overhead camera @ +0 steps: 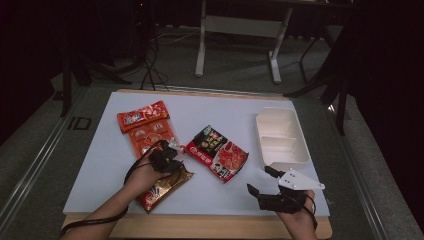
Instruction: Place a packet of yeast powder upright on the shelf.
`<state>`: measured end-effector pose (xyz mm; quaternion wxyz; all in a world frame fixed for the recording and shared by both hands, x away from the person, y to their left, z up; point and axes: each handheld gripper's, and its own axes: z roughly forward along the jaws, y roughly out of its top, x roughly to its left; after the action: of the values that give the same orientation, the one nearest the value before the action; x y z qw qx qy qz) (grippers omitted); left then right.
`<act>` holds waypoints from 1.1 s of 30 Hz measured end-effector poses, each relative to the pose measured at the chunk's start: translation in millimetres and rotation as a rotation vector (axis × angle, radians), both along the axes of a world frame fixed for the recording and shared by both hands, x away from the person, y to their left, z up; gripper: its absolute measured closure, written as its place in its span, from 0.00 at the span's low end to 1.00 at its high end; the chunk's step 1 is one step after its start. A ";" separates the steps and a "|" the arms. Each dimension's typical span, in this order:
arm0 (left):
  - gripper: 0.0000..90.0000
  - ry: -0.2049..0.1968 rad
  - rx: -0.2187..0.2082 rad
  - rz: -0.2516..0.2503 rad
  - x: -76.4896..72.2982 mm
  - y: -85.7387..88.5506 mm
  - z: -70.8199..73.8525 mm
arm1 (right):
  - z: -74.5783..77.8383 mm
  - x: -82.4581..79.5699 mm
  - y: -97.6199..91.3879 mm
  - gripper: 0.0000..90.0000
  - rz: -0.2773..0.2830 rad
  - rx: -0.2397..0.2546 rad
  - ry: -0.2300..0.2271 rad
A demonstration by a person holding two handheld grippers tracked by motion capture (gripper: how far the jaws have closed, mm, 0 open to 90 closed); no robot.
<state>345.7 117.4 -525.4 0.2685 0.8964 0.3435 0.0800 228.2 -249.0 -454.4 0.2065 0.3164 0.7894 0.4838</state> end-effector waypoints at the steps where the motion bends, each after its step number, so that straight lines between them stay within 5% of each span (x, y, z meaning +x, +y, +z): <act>1: 0.97 -0.009 -0.005 0.000 -1.4 0.4 1.8 | 0.1 -0.1 -0.5 0.21 -0.004 0.003 -0.003; 11: 0.98 -0.076 -0.140 0.027 -17.8 15.9 32.3 | 3.1 -0.3 -4.0 0.18 -0.029 0.034 -0.014; 17: 0.99 -0.110 -0.170 0.005 -27.9 16.3 48.5 | 3.2 0.6 -6.6 0.14 -0.028 0.053 -0.008; 21: 0.99 -0.122 -0.251 0.023 -34.3 20.7 62.6 | 5.3 -0.9 -8.7 0.13 -0.035 0.078 -0.022; 29: 0.99 -0.183 -0.372 0.011 -44.7 17.8 87.3 | 9.5 -0.9 -11.7 0.20 -0.029 0.061 -0.088; 33: 0.99 -0.203 -0.432 0.000 -47.9 13.8 96.3 | 12.0 1.4 -13.1 0.19 -0.034 0.049 -0.085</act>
<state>297.8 131.1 -429.1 0.4874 0.8054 0.3236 0.0944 229.5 -262.2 -442.3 0.2404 0.3139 0.7623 0.5124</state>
